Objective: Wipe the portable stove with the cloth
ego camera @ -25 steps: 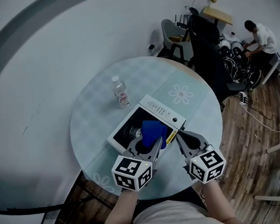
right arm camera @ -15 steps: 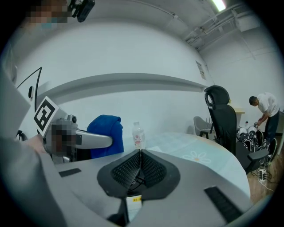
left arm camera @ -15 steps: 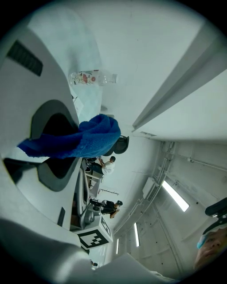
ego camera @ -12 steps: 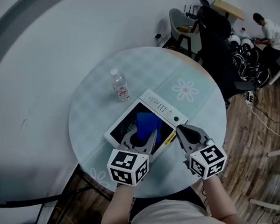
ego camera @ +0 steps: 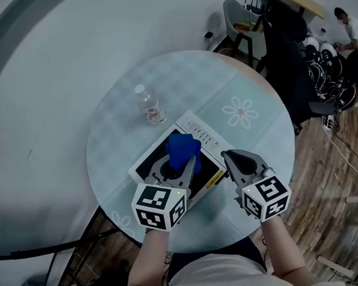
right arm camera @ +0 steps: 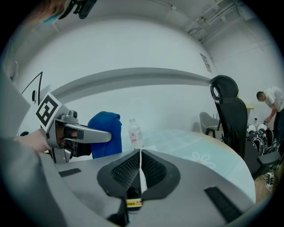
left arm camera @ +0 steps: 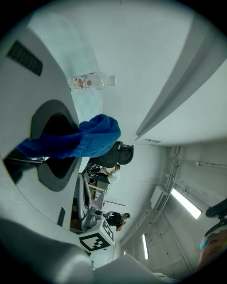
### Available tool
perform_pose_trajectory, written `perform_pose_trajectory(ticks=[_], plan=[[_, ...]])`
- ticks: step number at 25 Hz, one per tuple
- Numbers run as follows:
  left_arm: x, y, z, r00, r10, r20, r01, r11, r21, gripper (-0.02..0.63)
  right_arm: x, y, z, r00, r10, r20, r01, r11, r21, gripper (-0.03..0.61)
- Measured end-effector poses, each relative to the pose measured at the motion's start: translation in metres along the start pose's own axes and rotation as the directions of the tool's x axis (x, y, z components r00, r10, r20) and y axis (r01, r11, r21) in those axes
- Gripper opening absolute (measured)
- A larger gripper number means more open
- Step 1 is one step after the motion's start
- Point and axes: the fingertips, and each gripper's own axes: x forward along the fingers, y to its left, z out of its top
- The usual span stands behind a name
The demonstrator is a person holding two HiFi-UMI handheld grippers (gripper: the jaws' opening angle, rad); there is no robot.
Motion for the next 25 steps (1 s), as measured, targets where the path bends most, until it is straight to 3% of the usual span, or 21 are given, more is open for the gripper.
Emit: perform_pose_trajectory(ticks=[9,17,25], plan=[[0.036,0.017,0.008,0.995,0.091,-0.038,-0.090,0.996,0.020,0.091,0.026,-0.028,0.001,0.998,0.058,-0.025,-0.058,0.998,-0.002,0.025],[0.068,0.029,0.019,0.991,0.124,-0.054,-0.120,0.990,0.069,0.091,0.048,-0.046,0.003,0.994,0.108,-0.034,-0.109,0.994,-0.008,0.025],[0.090,0.050,0.021,0.973,0.220,-0.074,-0.215,0.974,0.067,0.091,0.065,-0.064,0.004,0.988,0.150,-0.047,-0.150,0.989,-0.008,0.025]])
